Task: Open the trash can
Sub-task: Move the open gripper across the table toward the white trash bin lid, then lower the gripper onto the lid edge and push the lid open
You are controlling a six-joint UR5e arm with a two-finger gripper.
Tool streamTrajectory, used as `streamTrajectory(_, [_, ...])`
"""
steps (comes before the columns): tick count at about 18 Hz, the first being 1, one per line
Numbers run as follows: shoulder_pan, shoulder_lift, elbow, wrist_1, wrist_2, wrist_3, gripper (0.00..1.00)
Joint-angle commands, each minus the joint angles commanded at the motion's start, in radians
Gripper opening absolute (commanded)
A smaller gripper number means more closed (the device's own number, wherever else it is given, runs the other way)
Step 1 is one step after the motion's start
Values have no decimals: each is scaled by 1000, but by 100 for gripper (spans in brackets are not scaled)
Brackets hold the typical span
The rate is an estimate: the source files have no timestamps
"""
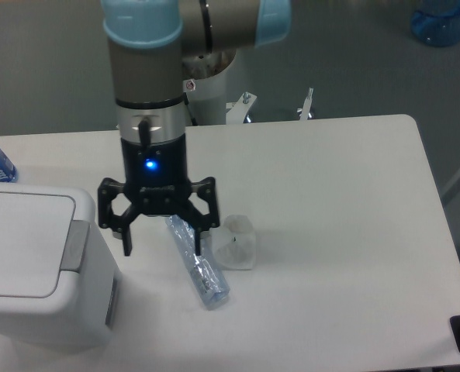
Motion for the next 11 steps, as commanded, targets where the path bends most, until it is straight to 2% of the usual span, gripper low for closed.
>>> streamTrajectory(11, [-49,0,2,0,-2,-34,100])
